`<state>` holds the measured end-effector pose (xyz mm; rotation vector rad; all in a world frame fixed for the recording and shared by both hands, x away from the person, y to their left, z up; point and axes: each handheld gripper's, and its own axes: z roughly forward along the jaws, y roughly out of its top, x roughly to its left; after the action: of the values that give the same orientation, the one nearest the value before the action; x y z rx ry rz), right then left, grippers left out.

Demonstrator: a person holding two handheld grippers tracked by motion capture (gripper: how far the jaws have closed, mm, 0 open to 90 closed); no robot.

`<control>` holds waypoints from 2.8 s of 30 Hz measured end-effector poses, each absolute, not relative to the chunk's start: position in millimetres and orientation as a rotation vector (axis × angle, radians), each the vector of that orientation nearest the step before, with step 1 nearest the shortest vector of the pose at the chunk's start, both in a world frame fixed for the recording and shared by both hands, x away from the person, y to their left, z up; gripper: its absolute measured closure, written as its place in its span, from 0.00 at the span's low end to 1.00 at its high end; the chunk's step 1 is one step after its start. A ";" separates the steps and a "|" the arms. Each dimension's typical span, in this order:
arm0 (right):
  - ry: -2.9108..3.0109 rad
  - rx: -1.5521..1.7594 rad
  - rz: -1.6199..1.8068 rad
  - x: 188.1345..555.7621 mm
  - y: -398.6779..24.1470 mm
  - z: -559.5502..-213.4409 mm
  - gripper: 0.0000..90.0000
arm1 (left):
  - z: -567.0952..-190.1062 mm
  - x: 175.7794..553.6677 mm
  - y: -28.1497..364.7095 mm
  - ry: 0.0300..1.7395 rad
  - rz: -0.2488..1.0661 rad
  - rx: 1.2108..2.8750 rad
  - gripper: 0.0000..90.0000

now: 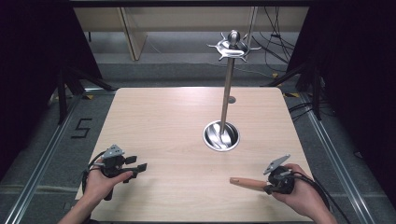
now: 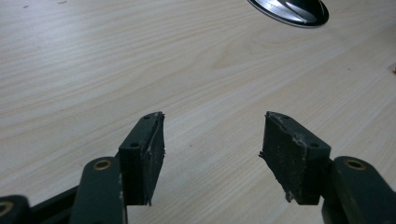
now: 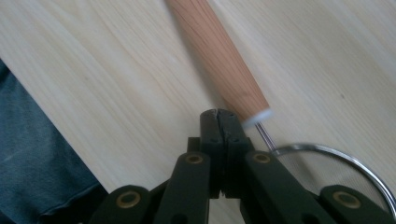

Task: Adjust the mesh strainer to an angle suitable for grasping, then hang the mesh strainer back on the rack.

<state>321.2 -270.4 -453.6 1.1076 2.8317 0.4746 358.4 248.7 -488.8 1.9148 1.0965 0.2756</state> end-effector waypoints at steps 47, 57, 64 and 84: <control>2.943 0.992 0.326 378.9 -182.3 -471.6 1.00 | -490.1 359.2 246.2 1.079 0.291 1.938 0.40; 2.860 1.086 0.361 399.0 -190.1 -473.9 1.00 | -490.3 358.9 245.1 1.078 0.300 1.930 0.39; 2.780 1.181 0.356 409.1 -204.7 -475.0 1.00 | -490.6 360.4 245.6 1.075 0.299 1.939 0.39; 2.742 1.198 0.383 393.9 -252.8 -440.2 0.68 | -490.3 361.4 245.4 1.081 0.307 1.937 0.40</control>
<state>393.9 -252.8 -440.2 1.1985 2.7424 0.3834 361.4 245.4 -490.3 1.9368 1.0807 0.3067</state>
